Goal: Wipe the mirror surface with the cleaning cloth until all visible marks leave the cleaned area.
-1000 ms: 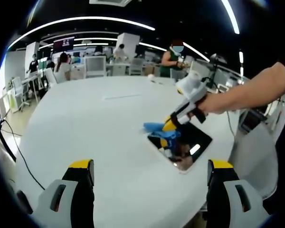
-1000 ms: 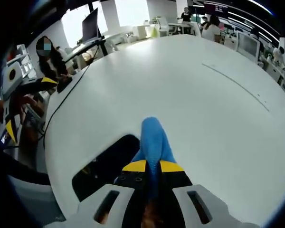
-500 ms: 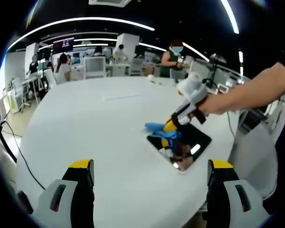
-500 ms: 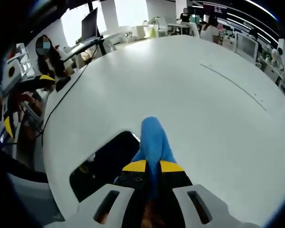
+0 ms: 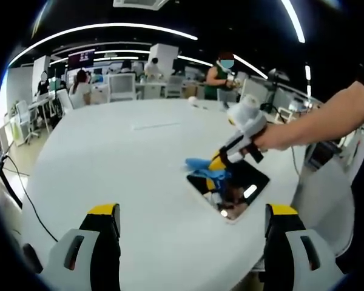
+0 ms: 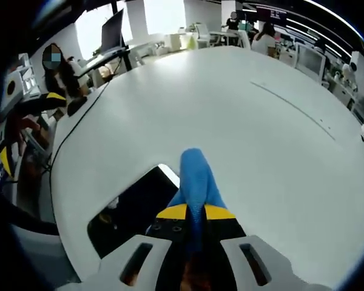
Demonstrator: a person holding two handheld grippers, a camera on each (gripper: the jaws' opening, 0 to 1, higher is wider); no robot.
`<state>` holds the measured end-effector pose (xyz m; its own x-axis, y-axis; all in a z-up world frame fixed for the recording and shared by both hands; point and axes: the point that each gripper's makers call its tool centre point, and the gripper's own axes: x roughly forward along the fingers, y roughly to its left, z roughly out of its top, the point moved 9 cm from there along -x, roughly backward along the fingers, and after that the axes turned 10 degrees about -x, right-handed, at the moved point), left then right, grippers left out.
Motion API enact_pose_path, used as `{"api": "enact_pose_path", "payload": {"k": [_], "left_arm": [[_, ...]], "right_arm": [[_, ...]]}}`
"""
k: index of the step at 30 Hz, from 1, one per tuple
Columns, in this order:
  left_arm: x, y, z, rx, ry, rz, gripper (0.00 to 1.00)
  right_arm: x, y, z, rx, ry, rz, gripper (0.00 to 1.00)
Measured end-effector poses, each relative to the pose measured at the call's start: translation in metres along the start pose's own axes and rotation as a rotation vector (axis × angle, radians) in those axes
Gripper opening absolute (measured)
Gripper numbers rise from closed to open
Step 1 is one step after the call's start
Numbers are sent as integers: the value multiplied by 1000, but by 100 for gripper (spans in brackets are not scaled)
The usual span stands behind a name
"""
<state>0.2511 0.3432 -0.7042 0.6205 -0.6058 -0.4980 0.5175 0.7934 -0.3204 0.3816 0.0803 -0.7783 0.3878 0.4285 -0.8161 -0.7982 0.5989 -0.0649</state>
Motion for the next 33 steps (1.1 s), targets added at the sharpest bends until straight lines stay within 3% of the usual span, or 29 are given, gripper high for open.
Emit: {"api": "enact_pose_path", "payload": {"k": [33], "left_arm": [[11,-19,-4,-9,-20,-6,100]], "right_arm": [[-22,35,-27,12,-22,-17,3]]}}
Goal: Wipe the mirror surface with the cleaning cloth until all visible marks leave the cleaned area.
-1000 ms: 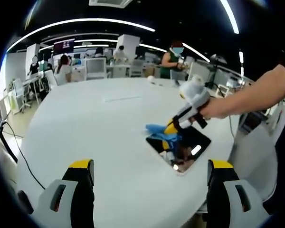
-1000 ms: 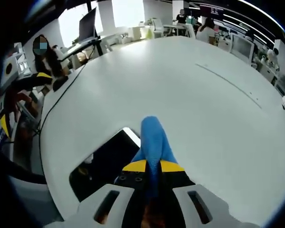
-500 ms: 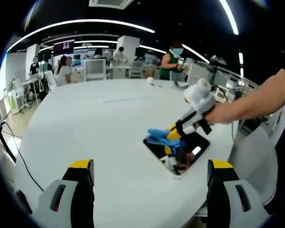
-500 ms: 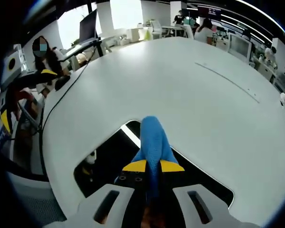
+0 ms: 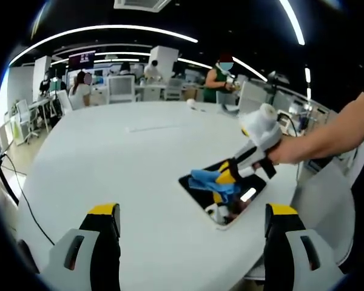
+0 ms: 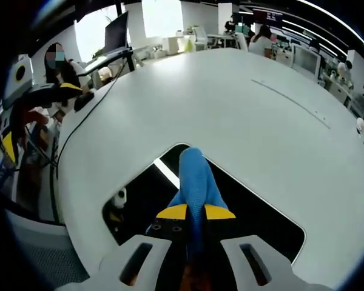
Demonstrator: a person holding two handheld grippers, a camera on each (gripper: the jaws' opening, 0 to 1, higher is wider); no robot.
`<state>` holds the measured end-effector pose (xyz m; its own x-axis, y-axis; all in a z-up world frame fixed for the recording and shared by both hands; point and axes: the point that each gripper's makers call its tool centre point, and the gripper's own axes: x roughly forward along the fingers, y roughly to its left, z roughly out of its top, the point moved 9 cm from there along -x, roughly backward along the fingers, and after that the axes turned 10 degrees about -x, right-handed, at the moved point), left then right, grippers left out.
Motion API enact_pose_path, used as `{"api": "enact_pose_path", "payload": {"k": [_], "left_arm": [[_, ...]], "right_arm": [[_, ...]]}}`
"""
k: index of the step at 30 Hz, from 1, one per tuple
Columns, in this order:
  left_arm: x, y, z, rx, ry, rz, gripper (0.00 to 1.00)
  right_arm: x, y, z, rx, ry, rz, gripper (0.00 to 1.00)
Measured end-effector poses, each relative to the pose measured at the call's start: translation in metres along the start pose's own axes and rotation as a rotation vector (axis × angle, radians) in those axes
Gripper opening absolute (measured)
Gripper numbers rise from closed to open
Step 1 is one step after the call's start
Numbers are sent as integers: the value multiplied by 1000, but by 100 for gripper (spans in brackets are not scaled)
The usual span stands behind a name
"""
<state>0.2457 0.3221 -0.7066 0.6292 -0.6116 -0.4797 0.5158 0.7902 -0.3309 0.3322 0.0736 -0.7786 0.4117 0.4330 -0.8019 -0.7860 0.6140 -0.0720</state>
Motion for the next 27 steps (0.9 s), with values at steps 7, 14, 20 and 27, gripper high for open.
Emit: {"api": "enact_pose_path", "payload": {"k": [7,14,20,27], "left_arm": [[1,-5,-1,4,-1,-5,100],[1,-5,1,13,-4,-7,100],[0,-7,2,18,-11,-9,100],[1,-8,1,16,-14,-12,100]], "right_arm": [[-3,5,-4,4,-2,1,3],[-6,12,-9,11,-3,1,3],[-11,19,-13,14,-4,3,3],[-17,28,-20,23,-10,6,3]]}}
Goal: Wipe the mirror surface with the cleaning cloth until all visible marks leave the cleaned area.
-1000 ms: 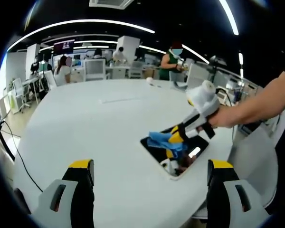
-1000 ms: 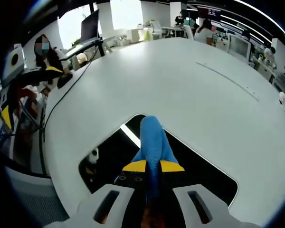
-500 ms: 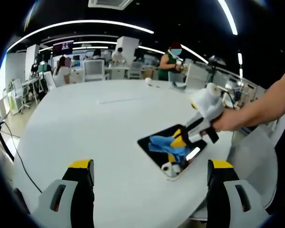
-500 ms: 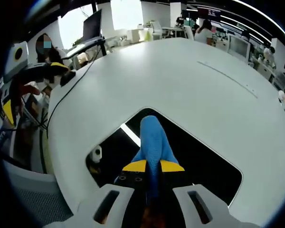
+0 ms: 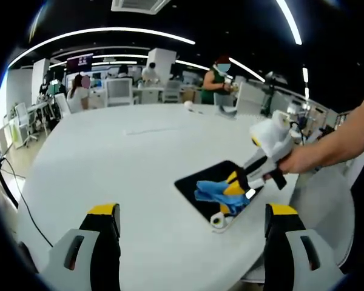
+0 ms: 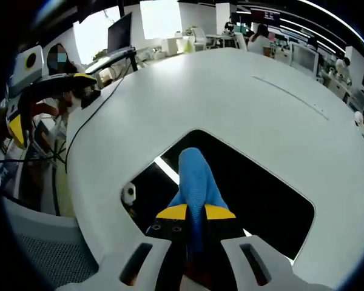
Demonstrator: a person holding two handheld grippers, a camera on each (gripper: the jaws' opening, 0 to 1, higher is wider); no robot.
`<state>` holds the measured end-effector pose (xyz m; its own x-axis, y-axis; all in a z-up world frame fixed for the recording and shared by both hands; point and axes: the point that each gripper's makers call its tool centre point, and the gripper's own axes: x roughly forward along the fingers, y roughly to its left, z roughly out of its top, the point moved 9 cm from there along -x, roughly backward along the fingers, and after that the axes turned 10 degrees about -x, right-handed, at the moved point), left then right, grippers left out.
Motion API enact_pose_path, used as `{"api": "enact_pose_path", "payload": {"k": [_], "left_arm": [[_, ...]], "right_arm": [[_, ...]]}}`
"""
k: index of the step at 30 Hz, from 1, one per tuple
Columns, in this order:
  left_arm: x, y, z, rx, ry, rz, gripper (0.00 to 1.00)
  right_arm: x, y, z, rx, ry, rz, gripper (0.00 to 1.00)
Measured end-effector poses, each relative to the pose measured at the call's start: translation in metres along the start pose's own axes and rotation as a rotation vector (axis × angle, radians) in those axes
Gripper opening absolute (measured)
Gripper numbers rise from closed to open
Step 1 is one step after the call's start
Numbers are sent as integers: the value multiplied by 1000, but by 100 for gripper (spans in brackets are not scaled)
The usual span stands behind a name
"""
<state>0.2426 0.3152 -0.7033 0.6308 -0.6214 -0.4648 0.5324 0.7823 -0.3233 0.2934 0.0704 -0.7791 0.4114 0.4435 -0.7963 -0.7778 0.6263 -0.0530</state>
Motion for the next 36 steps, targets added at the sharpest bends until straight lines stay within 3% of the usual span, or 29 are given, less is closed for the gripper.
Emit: {"api": "enact_pose_path", "payload": {"k": [36], "left_arm": [[2,-12,-5,0,-6,-11,100]], "right_arm": [[-16,29,-17,-7,13,64,3]]}}
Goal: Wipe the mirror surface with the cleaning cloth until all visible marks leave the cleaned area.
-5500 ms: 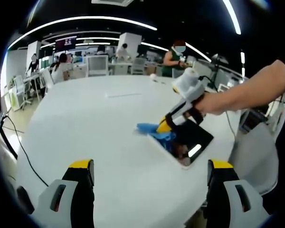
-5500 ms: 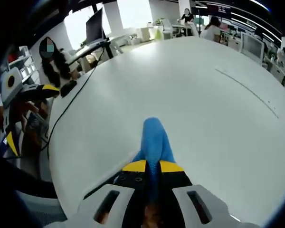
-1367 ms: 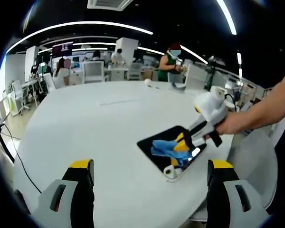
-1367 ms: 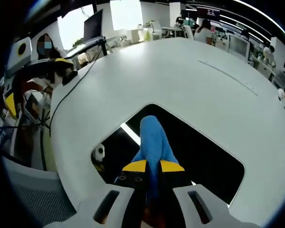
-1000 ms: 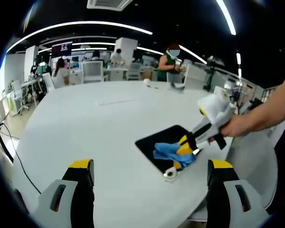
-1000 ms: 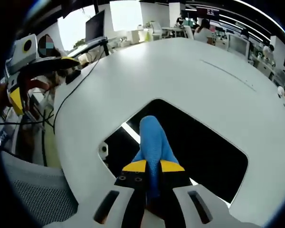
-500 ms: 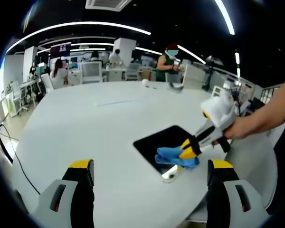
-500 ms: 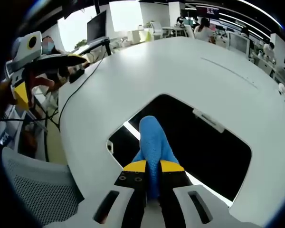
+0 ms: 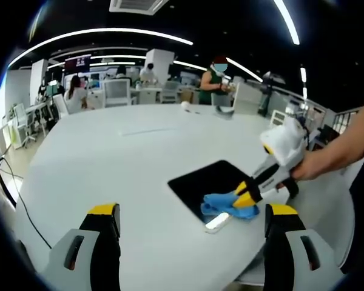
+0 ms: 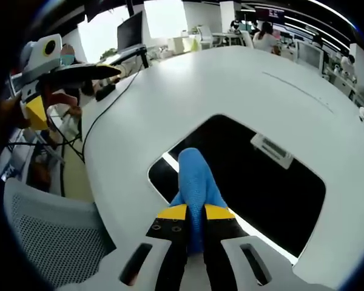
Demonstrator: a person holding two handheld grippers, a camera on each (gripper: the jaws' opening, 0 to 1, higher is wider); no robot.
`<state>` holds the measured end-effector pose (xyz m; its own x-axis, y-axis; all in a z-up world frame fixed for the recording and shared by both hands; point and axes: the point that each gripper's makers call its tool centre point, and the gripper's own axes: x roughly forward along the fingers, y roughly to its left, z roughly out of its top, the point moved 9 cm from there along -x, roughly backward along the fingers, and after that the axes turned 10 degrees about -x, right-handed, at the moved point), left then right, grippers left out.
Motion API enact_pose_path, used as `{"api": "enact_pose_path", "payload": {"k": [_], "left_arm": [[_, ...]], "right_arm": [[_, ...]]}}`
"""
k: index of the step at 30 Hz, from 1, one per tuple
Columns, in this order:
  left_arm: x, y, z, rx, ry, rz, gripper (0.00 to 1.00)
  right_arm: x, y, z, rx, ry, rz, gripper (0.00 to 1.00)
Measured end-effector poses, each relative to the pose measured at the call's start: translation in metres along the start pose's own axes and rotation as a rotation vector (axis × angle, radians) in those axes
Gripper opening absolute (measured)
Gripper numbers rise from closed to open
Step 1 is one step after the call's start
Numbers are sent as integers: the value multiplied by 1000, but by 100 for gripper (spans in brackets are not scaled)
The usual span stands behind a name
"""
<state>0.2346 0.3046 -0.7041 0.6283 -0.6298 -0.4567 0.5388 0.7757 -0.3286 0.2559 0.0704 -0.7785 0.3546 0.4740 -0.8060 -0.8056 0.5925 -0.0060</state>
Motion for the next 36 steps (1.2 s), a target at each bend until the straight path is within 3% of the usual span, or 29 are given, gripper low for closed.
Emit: {"api": "enact_pose_path", "payload": {"k": [18,22,36], "left_arm": [[2,-8,-1,3,-8,-1,100],[1,-9,3,-31,-48,14,100],[-2,-9,-6,-34,-36,21,100]], "right_arm": [[0,1,0,-17,7,24,3],[-2,1,1,-37,13,31,3],[-1,-4,1,-47,22,77,3]]}}
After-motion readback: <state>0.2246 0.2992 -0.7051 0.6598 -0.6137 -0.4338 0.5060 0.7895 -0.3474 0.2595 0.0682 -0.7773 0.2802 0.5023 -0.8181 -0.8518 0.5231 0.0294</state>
